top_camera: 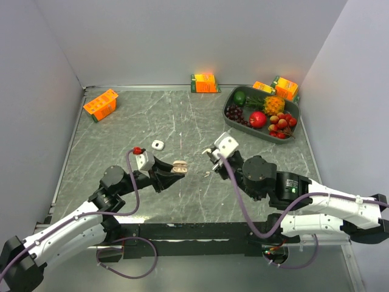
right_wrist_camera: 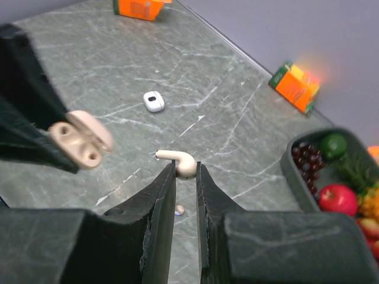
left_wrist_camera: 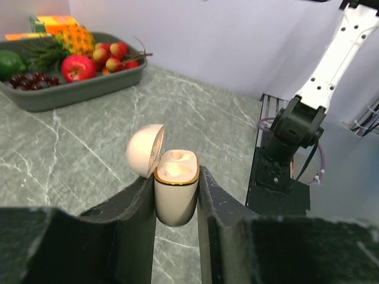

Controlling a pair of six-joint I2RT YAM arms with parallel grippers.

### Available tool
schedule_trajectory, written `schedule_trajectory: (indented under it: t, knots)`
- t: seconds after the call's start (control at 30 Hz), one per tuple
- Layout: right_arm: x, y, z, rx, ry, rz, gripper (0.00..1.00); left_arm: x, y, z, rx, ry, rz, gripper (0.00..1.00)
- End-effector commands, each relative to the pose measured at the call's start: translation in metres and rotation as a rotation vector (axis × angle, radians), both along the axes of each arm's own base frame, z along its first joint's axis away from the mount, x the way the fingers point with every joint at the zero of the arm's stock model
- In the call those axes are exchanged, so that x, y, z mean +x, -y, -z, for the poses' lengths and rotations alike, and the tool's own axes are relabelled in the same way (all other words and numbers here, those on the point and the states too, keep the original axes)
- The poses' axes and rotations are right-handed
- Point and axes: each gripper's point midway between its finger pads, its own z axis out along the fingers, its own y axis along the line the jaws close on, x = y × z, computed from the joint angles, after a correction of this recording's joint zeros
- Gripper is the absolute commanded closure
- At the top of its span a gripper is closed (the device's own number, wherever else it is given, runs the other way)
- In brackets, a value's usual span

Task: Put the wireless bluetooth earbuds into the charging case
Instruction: Place the earbud in the charging case.

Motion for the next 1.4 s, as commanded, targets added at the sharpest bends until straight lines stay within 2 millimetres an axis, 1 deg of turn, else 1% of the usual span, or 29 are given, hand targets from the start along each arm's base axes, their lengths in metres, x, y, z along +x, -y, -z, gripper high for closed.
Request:
schedule_trajectory:
  t: [0.0,0.17,0.2,0.27,0.3,0.33,0.37,0.4,0.43,0.5,0.63,0.8,1.03,1.17,1.37]
  knots:
    - [-0.008,-0.011,-0.012,-0.077,0.114,-0.056,1.00,-0.004,0.006,-0.025,-0.063,0.069,0.043,0.99]
    - [-0.021,-0.027,-0.006,-0.073,0.118,-0.133,1.00,-0.003,0.010,-0.019,-0.049,0.072,0.060,0.99]
    - [-0.022,-0.028,0.000,-0.084,0.119,-0.142,1.00,-0.003,0.011,-0.019,-0.043,0.080,0.066,0.99]
    - [-0.025,-0.034,-0.001,-0.054,0.134,-0.150,1.00,-0.005,0.013,-0.018,-0.037,0.084,0.079,0.99]
    - [-0.025,-0.036,0.008,-0.072,0.141,-0.152,1.00,-0.004,0.013,-0.019,-0.035,0.088,0.081,0.99]
    - [-0.024,-0.038,0.005,-0.048,0.153,-0.145,1.00,-0.005,0.014,-0.020,-0.035,0.091,0.084,0.99]
    - [-0.026,-0.040,0.006,-0.051,0.162,-0.150,1.00,-0.005,0.014,-0.020,-0.034,0.094,0.090,0.99]
    - [-0.026,-0.043,0.012,-0.065,0.166,-0.153,1.00,-0.006,0.015,-0.022,-0.040,0.104,0.095,0.99]
    - [-0.026,-0.045,0.009,-0.053,0.177,-0.146,1.00,-0.007,0.015,-0.023,-0.042,0.107,0.100,0.99]
    - [-0.028,-0.050,0.013,-0.076,0.190,-0.157,1.00,-0.008,0.015,-0.024,-0.047,0.123,0.111,0.99]
    - [-0.033,-0.057,0.014,-0.074,0.193,-0.189,1.00,-0.012,0.018,-0.020,-0.026,0.134,0.139,0.99]
    - [-0.040,-0.067,0.019,-0.077,0.182,-0.232,1.00,-0.015,0.017,-0.021,-0.019,0.157,0.157,0.99]
    - [-0.045,-0.074,0.026,-0.103,0.177,-0.261,1.00,-0.017,0.018,-0.023,-0.017,0.160,0.166,0.99]
    - [-0.045,-0.077,0.033,-0.132,0.174,-0.255,1.00,-0.015,0.018,-0.023,-0.019,0.147,0.156,0.99]
    - [-0.043,-0.079,0.037,-0.153,0.176,-0.231,1.00,-0.011,0.016,-0.023,-0.025,0.124,0.128,0.99]
